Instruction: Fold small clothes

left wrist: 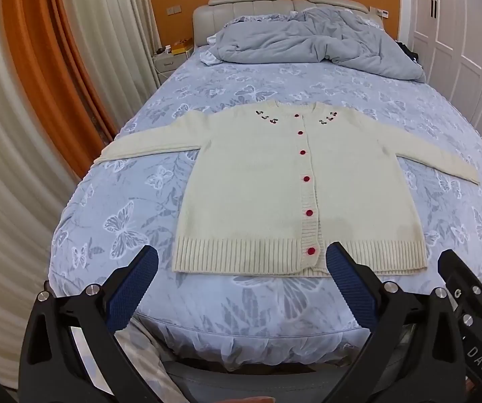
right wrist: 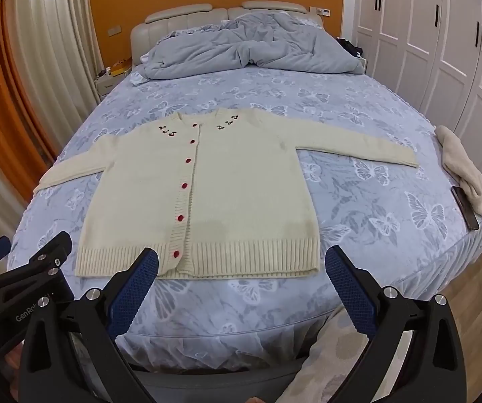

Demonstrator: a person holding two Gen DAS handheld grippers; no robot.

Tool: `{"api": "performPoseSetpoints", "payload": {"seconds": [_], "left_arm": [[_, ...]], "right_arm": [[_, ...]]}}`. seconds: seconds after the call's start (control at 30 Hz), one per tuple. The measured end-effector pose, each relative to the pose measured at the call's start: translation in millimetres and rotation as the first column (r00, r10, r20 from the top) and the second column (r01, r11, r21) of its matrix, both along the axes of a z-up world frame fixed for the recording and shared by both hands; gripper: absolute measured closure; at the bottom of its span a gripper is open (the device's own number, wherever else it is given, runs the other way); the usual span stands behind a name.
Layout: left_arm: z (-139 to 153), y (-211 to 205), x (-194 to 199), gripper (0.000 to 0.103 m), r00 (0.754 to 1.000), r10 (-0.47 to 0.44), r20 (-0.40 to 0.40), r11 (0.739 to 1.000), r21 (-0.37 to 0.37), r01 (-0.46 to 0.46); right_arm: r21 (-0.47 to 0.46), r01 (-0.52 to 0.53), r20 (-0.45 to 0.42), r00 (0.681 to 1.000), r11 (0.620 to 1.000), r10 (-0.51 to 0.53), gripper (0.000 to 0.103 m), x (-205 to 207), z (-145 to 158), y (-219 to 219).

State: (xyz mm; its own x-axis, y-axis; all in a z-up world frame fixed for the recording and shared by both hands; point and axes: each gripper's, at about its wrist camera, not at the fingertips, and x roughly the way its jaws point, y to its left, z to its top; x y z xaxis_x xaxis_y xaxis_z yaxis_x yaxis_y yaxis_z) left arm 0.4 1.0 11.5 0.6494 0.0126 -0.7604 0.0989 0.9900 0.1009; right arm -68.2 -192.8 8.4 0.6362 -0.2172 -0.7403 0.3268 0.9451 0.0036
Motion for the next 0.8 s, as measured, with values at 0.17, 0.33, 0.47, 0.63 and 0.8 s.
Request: {"api": "performPoseSetpoints", "payload": {"seconds": [0.17,0.33,0.47,0.63,0.8], "left_arm": [[-5.4,-1.0,-1.5,0.005,1.000,0.000,0.004,1.000,0.013,0.000],[-7.5,-2.4,-4.6,0.005,1.000,-0.001,0.004,1.000,0.015,0.001],[-7.4,-0.9,-3.5,0.005,1.000,-0.001,0.002,1.000,0.012,0.001],[-8.0,1.0,-3.6,0.005,1.000,-0.004,0.004,1.000,0.016,0.004],[-8.9,1.2,-3.8,0.005,1.000,-0.002,0.002,1.000,0.019,0.001]], "right_arm": [[0.001,0.001,0.000,1.000,1.000,-0.001,0.005,-0.4,-1.7,0.0],[0.001,-0.001,-0.006,1.000,1.000,0.001,0.005,0.8,-3.2,-0.1],[0.000,-0.001,-0.004,1.000,1.000,0.001,0.005,1.1,-4.0,0.8],[-0.001,-0.003,-0.006,1.000,1.000,0.003,0.005,0.8,-3.9,1.3],[0.000,0.000,-0.006,1.000,1.000,0.000,0.005,1.3,-3.5,1.3]]}}
